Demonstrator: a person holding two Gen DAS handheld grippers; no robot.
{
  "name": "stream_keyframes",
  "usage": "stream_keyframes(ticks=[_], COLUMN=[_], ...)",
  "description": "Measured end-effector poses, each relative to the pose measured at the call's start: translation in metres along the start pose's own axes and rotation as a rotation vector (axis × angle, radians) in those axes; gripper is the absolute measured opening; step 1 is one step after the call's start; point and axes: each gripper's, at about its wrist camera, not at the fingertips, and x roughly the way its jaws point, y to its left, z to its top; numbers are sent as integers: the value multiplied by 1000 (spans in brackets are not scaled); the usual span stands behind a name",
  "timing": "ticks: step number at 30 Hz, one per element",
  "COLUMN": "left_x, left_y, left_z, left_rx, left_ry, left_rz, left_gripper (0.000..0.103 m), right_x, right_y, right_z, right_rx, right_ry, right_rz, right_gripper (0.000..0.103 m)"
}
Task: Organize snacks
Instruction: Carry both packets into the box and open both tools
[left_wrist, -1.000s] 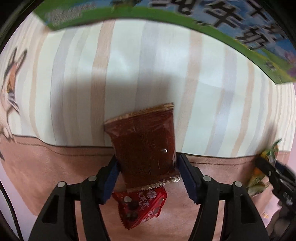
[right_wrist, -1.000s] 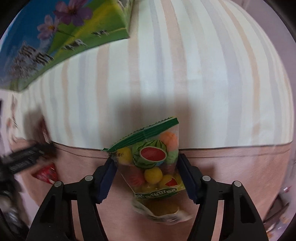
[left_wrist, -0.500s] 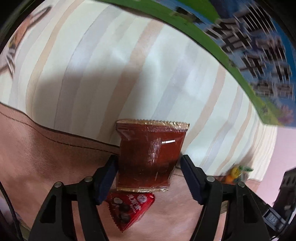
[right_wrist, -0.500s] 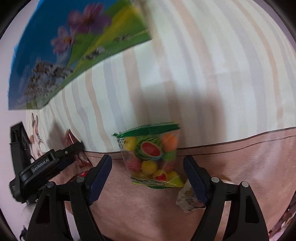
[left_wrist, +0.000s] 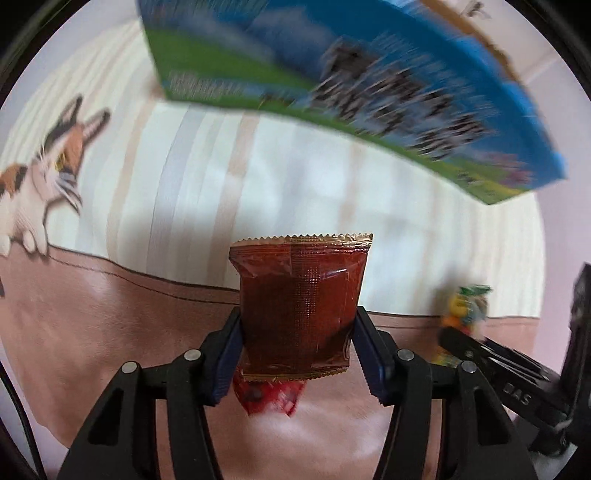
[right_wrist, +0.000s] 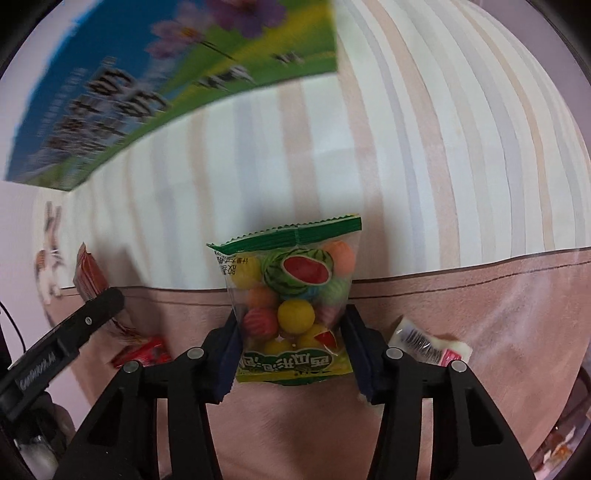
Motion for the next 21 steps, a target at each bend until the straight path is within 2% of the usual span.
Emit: stream_keyframes(ticks=[6,8,12,15,18,21], left_x=[-74,-102,-147,-160,-169,-158], left_y=[-27,-34,-14,-12,-1,5], left_z=[14,31,77,116,161,198], left_rx=[53,69,87,104,115,113], left_ry=[-95,-133,-188,-227,-248,-221], left_rz=[-103,-150,-201,-190,-134,-91], left_gripper=[54,55,55,55,55,55], right_x=[-55,-82,-137,-173,-191,-188], right_y=[22,31,45,57,75,89], right_z=[5,13,38,66,101,136], right_rx=[-27,-41,-66,-89,-129,-140], right_ry=[-73,-116,-195,-244,-302,-311], right_rz=[118,159,243,292,253,207], right_gripper=[54,54,54,54,54,54])
